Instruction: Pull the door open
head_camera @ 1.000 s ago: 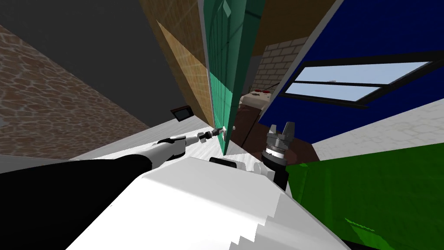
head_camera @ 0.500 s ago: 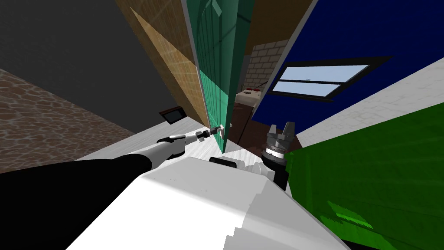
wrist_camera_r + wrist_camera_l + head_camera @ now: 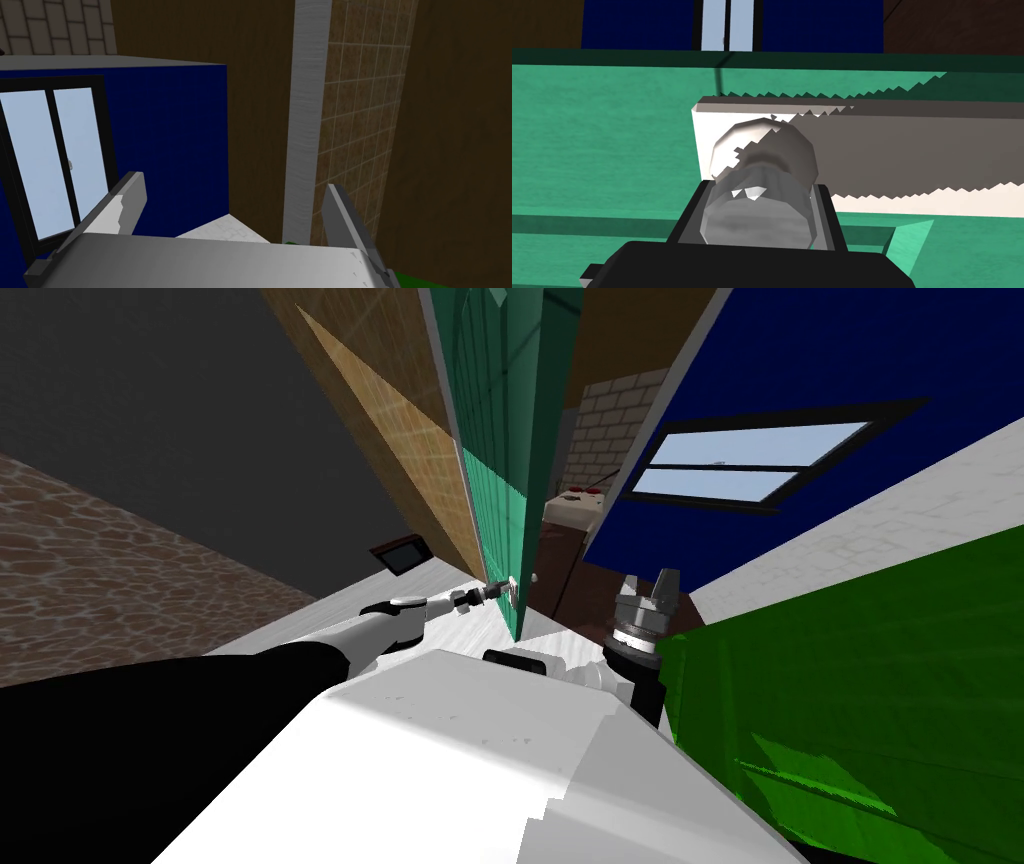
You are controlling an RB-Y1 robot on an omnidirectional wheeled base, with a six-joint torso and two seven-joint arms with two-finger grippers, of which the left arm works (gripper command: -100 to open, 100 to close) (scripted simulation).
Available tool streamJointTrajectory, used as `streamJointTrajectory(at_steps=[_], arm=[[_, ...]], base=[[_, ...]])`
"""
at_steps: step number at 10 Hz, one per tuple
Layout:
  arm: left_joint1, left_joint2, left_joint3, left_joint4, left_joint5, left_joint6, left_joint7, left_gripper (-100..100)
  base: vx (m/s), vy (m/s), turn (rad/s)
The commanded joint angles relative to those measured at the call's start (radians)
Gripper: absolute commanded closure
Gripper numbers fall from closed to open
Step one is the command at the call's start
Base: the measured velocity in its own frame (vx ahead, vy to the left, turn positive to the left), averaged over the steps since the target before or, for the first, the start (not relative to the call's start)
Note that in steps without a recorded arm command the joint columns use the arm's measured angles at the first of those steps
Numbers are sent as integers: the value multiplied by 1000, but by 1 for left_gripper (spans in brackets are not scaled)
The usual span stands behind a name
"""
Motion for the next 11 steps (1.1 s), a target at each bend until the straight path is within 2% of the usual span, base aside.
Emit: streamJointTrajectory(at_steps=[1,4,5,6,7,8,9,10,11], arm=[[0,18,-41,-17,1,-30,5,100],[-5,34,-82,-30,4,-65,10,100],[-8,43,-108,-38,5,-86,14,100],[-8,43,-108,-28,5,-86,14,100],[-8,43,-108,-38,5,-86,14,100],[-12,55,-139,-48,7,-112,18,100],[-14,60,-153,-52,8,-124,20,100],[-19,54,-139,-37,9,-112,21,100],[-23,45,-148,-28,11,-120,25,100]], base=[[-69,177,24],[-32,135,21],[-7,131,-6],[-2,94,-22],[1,35,11],[22,62,-7],[29,114,-27],[15,51,-24],[-66,128,-115]])
